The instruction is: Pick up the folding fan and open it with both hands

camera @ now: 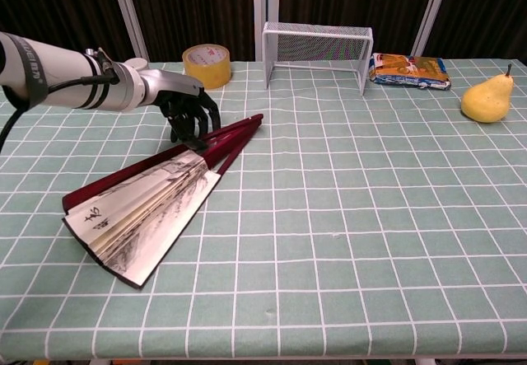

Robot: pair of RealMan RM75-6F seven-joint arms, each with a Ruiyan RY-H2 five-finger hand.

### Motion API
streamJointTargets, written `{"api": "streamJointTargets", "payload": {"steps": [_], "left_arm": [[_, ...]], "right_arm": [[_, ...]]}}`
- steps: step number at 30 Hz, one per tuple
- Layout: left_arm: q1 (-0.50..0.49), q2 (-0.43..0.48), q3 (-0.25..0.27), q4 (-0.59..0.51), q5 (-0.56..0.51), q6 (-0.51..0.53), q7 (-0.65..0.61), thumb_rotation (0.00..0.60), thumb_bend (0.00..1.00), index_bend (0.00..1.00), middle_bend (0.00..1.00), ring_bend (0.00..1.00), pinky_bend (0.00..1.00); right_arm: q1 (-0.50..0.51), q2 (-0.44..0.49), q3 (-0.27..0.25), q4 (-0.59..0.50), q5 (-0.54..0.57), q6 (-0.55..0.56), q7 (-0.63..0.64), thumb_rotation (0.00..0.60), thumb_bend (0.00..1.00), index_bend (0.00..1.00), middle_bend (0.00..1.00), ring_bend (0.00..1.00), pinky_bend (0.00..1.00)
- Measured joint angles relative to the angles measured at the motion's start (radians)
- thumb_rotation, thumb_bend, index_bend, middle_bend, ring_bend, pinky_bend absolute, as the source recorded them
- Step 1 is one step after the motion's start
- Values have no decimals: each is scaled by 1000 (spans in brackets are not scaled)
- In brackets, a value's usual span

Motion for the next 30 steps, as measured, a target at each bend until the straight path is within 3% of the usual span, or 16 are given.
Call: {"api": "streamJointTargets", "payload": {"steps": [14, 23, 30], "left_arm": [[-2, -15, 25, 21, 1, 13, -9, 600, 399, 417, 517, 501, 535], [18, -23, 18, 18, -8, 105, 6, 600, 390, 561, 655, 626, 660], [49, 35, -4, -46, -8, 156, 3, 600, 385, 573, 669, 639, 680]], "right_arm": [[0, -2, 1, 1, -3, 1, 4, 600, 124, 0, 0, 0, 0], [3, 2, 0, 0, -17, 3, 8, 600, 124, 0, 0, 0, 0], [25, 8, -1, 3, -41, -25, 51, 600, 124, 0, 0, 0, 0]]}}
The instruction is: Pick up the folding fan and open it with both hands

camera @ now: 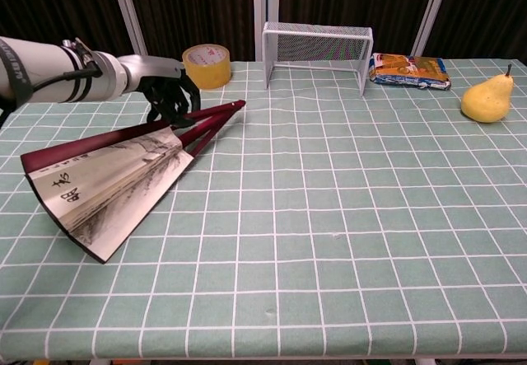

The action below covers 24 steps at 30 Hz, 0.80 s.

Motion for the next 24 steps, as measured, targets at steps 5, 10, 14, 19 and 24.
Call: {"api": "streamJointTargets", "payload": {"steps": [5, 10, 14, 19, 24], "left_arm": [[49, 97, -47, -124, 39, 69, -45, 600, 385, 576, 672, 639, 687], [126, 210, -122, -285, 126, 177, -145, 600, 386, 576, 672, 638, 687], [187, 266, -176, -390, 222, 281, -231, 600, 394, 577, 672, 638, 686], [242, 284, -219, -470, 353, 388, -342, 600, 400, 577, 672, 638, 686], [271, 278, -236, -509, 461, 447, -417, 600, 399, 577, 673, 638, 685]], "right_arm": [[41, 19, 1, -1, -30, -50, 59, 600, 125, 0, 0, 0, 0], [91, 36, 2, -8, -51, -121, 154, 600, 138, 0, 0, 0, 0], [167, 50, 4, -19, -69, -232, 283, 600, 142, 0, 0, 0, 0], [288, 54, 19, -38, -72, -394, 464, 600, 155, 0, 0, 0, 0], [445, 34, 57, -37, -36, -586, 613, 600, 163, 0, 0, 0, 0]]}}
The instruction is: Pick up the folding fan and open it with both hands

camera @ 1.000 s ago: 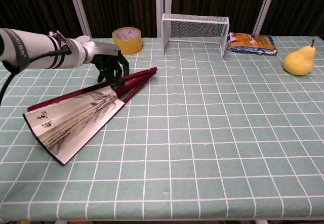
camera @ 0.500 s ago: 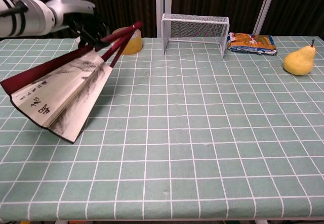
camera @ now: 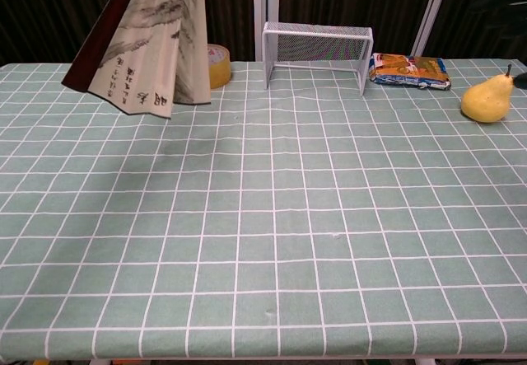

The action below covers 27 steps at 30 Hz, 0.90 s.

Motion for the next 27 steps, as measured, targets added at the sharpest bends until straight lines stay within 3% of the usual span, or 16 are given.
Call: {"api": "streamJointTargets", "payload": {"steps": [4, 14, 27], "left_arm": [[14, -12, -7, -21, 75, 57, -42, 600, 398, 577, 672, 638, 685], [26, -23, -6, -85, 150, 121, -39, 600, 398, 577, 672, 638, 679], [23, -26, -1, -157, 182, 149, -4, 600, 398, 576, 672, 638, 676]], "right_arm": [[102, -41, 44, 16, 69, -92, 25, 600, 163, 0, 0, 0, 0], [282, -183, 118, 53, 309, -271, -101, 600, 239, 0, 3, 0, 0], [385, -290, 158, 59, 497, -282, -279, 600, 270, 11, 42, 0, 0]]}}
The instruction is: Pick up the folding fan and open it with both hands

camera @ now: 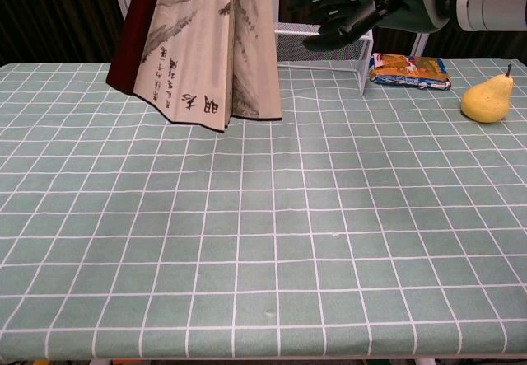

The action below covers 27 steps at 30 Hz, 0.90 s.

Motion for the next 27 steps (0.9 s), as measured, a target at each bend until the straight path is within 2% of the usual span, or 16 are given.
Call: {"api": "streamJointTargets", "payload": {"steps": [10, 16, 19, 23, 25, 27], "left_arm": [[-16, 6, -15, -18, 6, 0, 4, 600, 397, 576, 673, 638, 672], [-18, 8, -16, -31, 4, 2, 11, 600, 397, 576, 674, 638, 672], [-19, 10, -13, -38, 7, 0, 6, 600, 397, 577, 675, 638, 671], [-21, 9, -13, -41, 0, -6, -4, 600, 397, 576, 677, 638, 669], [-21, 9, -13, -42, -5, -11, -19, 600, 397, 576, 677, 638, 668], [-20, 10, -12, -42, -6, -14, -35, 600, 397, 576, 677, 638, 668]], "right_arm": [[48, -19, 20, -15, 89, -20, -47, 600, 327, 92, 68, 0, 0], [62, -19, 30, -18, 116, -33, -59, 600, 327, 118, 76, 0, 0], [64, -22, 30, -17, 127, -34, -62, 600, 329, 204, 94, 0, 0], [69, -26, 31, -15, 145, -48, -60, 600, 340, 400, 125, 0, 0], [73, -26, 32, -13, 153, -58, -59, 600, 379, 474, 146, 0, 0], [74, -26, 38, -10, 163, -63, -52, 600, 459, 549, 181, 0, 0]]}}
